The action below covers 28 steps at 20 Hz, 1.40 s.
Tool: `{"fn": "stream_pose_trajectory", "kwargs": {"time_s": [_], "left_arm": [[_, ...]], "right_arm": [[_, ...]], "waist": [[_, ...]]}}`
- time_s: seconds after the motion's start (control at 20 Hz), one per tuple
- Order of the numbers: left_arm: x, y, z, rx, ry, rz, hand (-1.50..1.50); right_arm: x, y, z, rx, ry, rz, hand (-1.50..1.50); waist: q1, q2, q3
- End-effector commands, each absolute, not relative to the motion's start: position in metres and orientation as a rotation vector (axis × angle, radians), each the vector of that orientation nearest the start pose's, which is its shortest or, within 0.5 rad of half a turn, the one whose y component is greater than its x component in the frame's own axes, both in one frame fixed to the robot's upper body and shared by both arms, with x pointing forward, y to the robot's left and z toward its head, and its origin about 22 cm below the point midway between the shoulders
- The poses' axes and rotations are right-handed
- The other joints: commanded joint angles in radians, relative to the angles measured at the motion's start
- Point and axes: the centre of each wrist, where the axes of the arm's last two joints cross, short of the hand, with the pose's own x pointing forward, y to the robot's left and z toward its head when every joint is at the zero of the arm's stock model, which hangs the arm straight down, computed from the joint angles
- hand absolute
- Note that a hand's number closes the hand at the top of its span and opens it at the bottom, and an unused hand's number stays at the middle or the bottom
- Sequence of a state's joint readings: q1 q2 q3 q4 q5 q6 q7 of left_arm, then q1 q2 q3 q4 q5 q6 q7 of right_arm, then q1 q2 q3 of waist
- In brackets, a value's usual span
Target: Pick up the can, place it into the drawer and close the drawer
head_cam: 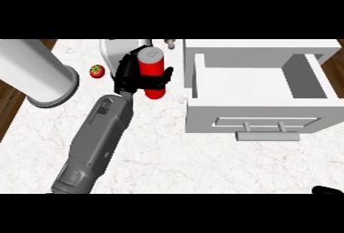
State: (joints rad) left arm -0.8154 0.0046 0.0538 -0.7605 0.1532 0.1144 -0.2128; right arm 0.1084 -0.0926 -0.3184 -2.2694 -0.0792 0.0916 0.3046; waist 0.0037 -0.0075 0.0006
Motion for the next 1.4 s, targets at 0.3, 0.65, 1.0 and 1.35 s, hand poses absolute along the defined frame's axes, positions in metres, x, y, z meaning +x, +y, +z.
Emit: {"fn": "stream_pose_trajectory", "kwargs": {"time_s": [0.3,0.65,1.0,1.35], "left_arm": [[0.41,0.069,0.162,-0.174,-1.723,-0.119,1.5],[0.412,0.037,0.203,-0.128,-1.725,-0.159,1.5],[0.426,0.008,0.239,-0.106,-1.696,-0.192,1.5],[0.425,-0.017,0.27,-0.058,-1.671,-0.237,1.5]], "right_arm": [[0.17,-0.308,0.144,-0.294,-1.854,-0.025,-1.5],[0.165,-0.305,0.142,-0.299,-1.866,-0.06,-1.5],[0.179,-0.299,0.167,-0.28,-1.91,-0.07,-1.5],[0.181,-0.3,0.16,-0.269,-1.898,-0.058,-1.5]], "waist": [[-0.014,0.006,0.0],[-0.024,0.008,0.0],[-0.041,0.015,0.0],[-0.059,0.018,0.001]]}}
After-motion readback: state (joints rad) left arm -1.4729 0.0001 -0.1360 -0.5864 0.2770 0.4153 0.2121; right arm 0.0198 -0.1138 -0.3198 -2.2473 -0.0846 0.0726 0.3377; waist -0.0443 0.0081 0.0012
